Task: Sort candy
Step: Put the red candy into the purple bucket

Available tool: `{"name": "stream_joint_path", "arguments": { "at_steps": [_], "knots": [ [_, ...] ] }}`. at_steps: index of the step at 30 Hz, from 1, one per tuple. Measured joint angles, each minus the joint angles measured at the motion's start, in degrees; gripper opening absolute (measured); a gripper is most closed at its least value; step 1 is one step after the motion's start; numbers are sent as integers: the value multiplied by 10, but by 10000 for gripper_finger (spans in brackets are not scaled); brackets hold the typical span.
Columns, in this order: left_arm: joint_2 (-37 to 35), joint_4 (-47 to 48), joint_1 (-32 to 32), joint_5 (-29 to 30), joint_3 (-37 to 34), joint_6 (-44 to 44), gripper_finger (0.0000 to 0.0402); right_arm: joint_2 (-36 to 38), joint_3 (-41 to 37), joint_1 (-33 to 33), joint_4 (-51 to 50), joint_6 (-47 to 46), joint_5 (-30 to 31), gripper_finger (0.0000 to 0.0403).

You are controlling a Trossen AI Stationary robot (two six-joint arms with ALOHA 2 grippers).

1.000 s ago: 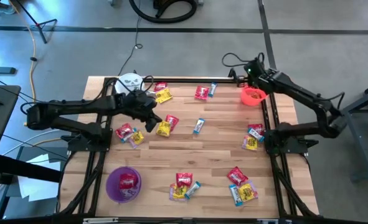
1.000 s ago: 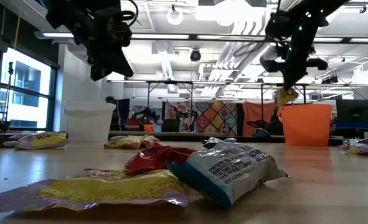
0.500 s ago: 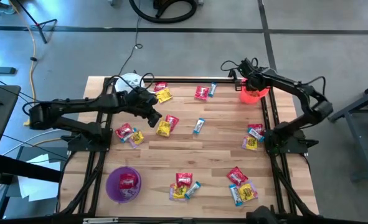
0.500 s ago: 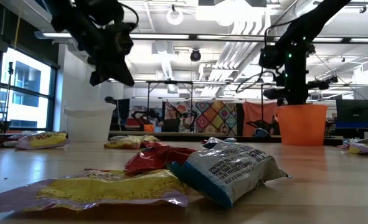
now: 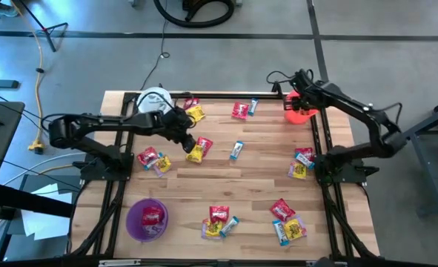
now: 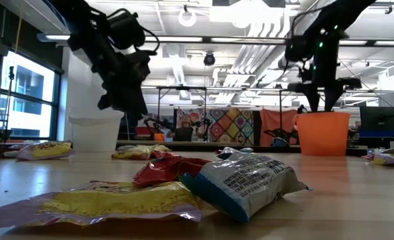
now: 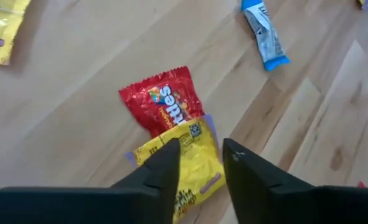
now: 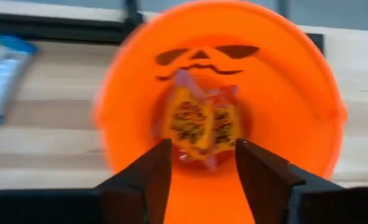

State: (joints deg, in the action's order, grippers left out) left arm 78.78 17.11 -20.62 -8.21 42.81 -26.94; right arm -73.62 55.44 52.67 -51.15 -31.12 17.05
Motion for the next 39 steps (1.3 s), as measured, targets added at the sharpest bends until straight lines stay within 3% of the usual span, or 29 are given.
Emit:
{"name": "stream_joint_path", "arguments": {
  "at_steps": [8,12,23,28,34,39],
  "knots": [
    [82,-46,0,31,9,-19,175,101,0,-61,14,-10,-26,201],
    [126,-26,0,69,38,9,177,130,0,-92,34,-20,-25,201],
    [234,-18,-13,55,102,5,175,148,1,-139,82,-36,-18,201],
    [238,-15,-16,52,105,2,136,148,1,-151,97,-35,-18,201],
    [226,-18,-18,69,103,38,20,148,1,-157,103,-34,-18,201],
    [208,-13,-23,62,103,63,6,148,1,-157,110,-29,-18,201]
  ]
}}
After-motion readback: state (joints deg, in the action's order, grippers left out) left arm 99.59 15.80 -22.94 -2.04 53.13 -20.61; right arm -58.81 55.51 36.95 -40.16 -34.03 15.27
